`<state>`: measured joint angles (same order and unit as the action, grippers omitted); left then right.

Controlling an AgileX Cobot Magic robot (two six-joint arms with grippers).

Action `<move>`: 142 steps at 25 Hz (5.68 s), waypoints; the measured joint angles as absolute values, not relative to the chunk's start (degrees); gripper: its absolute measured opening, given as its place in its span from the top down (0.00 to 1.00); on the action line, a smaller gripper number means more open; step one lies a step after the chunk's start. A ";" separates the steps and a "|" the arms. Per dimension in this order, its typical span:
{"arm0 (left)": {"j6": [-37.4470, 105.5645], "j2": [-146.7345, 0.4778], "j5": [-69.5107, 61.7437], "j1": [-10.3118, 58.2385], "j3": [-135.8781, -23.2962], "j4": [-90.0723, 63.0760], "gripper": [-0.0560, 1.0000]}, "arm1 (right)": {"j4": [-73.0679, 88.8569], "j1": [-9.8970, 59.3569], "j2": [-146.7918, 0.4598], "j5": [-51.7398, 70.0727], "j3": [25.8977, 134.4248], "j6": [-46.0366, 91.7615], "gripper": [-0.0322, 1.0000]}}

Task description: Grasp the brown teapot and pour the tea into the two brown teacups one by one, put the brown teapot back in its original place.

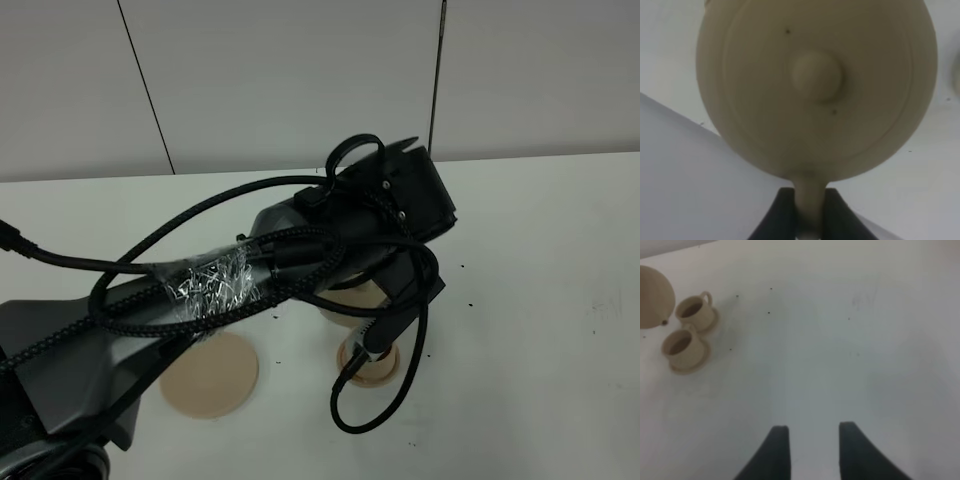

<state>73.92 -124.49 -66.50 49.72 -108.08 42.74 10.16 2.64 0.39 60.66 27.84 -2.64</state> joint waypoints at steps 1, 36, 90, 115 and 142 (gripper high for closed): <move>73.52 -124.49 -67.14 49.42 -108.42 42.07 0.79 | 10.16 2.64 0.39 60.66 27.84 -2.64 0.74; 58.27 -120.62 -68.02 38.40 -108.95 10.70 0.79 | 10.21 2.64 0.39 60.66 27.84 -2.64 0.74; 49.42 -105.52 -60.48 24.90 -73.54 16.55 0.79 | 10.25 2.64 0.39 60.66 27.84 -2.64 0.74; 45.64 -95.13 -37.49 16.63 -56.98 12.94 0.79 | 10.25 2.64 0.39 60.66 27.84 -2.64 0.74; 41.79 -98.88 -38.08 19.17 -56.96 12.87 0.79 | 10.25 2.64 0.39 60.66 27.84 -2.64 0.74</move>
<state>41.79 -98.88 -38.08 19.17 -56.96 12.87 10.25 2.64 0.39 60.66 27.84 -2.64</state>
